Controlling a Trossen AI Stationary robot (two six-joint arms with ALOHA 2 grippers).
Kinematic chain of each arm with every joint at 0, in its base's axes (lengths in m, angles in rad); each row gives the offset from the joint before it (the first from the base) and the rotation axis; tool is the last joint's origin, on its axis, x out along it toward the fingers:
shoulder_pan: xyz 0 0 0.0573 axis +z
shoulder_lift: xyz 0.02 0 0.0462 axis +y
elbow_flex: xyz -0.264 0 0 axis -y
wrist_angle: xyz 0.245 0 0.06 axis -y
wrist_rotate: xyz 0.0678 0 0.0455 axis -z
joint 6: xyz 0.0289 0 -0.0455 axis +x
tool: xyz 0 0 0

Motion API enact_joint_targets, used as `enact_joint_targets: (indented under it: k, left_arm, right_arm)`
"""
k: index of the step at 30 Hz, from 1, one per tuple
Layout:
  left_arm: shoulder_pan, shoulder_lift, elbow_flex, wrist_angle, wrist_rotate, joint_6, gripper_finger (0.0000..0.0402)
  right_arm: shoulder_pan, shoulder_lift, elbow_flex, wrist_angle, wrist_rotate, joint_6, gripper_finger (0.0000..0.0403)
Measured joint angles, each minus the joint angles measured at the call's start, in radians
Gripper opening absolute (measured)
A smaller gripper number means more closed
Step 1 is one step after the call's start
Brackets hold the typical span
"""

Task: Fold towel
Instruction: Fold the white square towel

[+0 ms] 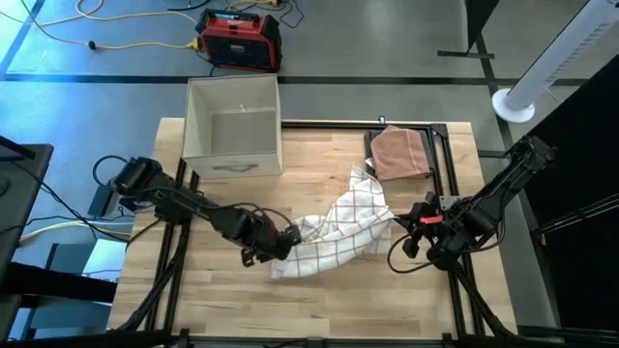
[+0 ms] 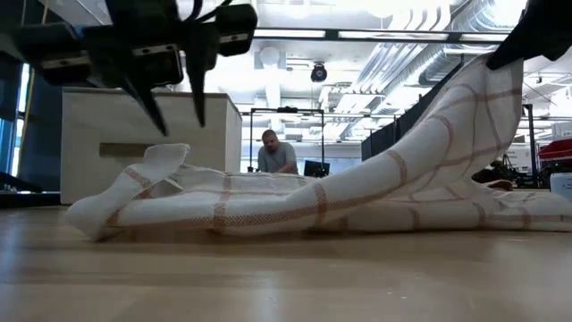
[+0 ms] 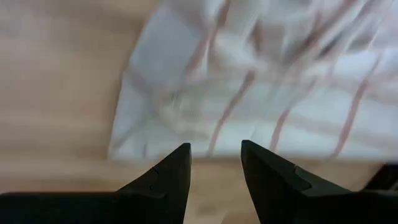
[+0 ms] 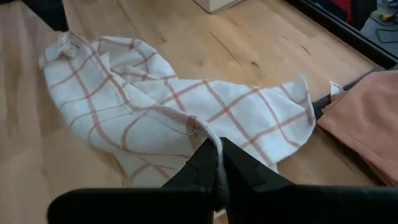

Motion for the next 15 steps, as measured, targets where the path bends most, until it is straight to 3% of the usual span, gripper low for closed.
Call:
enact_joint_targets:
  k: [15]
  left_arm:
    - [0.021,0.081,-0.001,-0.006,0.061,-0.002,0.0133]
  right_arm:
    - [0.0,0.0,0.0,-0.002,-0.006,-0.001,0.0]
